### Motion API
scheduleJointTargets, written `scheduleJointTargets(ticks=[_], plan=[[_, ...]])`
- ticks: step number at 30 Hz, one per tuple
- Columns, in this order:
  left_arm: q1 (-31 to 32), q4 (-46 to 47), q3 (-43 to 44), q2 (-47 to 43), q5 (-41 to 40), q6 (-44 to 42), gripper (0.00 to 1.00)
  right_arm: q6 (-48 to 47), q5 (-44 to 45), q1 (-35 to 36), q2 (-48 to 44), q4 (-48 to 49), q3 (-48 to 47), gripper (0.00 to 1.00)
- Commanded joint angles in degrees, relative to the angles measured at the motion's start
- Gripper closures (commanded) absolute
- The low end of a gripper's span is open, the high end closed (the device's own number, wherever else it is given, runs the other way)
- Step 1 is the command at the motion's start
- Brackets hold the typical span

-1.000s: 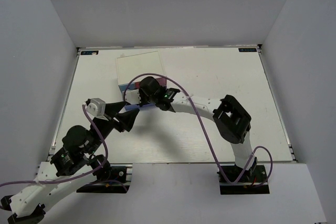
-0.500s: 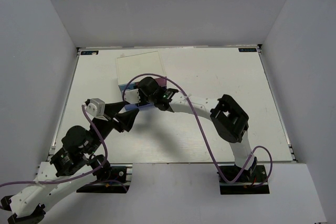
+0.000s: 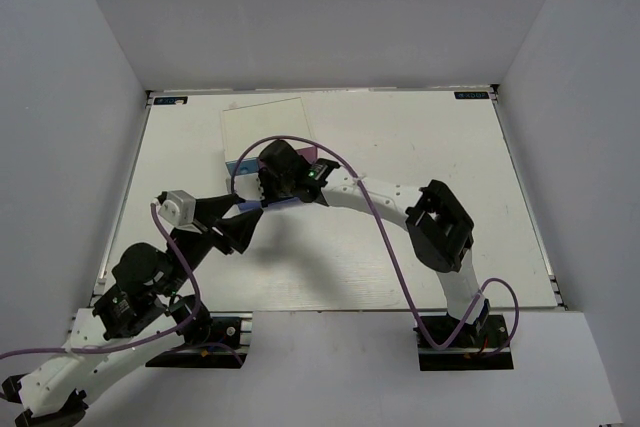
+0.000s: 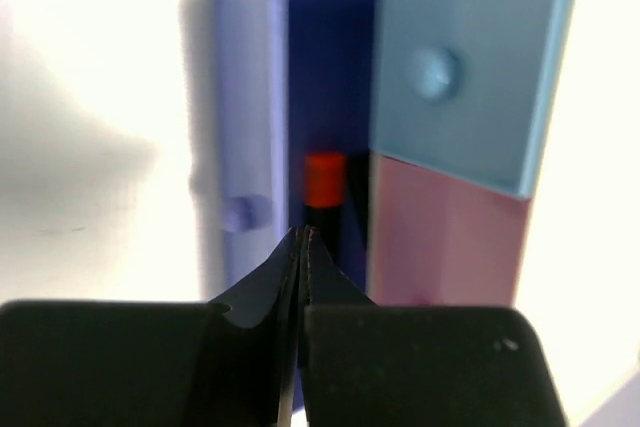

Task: Sort the stationery into containers
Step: Place the stationery into the container

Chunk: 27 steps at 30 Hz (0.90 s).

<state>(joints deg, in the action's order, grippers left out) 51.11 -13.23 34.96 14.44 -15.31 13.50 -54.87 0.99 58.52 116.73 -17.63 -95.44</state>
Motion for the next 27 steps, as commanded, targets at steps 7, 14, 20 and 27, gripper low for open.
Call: scheduleJointTargets(ticks=[7,14,20,27], plan=[[-0.3,1.3,-0.1,-1.2,3.6,-1.1,0.24,-1.4,-10.2,0.3,3.2,-11.9,-7.4,1.0],[-0.3,1.3,-0.1,-1.2,3.6,-1.1,0.24,-0.5,-7.2,0.3,8.5,-10.3,-9.9,1.0],[-0.3,1.3,-0.1,-1.2,4.1,-1.6,0.24,0.5,-2.0,0.2,11.2,-4.6,-10.8,1.0],[-0.3,1.3,-0.1,-1.2,4.7,-1.6,0.24,1.5,6.2,0.3,12.5,4.6,-10.2,1.0]])
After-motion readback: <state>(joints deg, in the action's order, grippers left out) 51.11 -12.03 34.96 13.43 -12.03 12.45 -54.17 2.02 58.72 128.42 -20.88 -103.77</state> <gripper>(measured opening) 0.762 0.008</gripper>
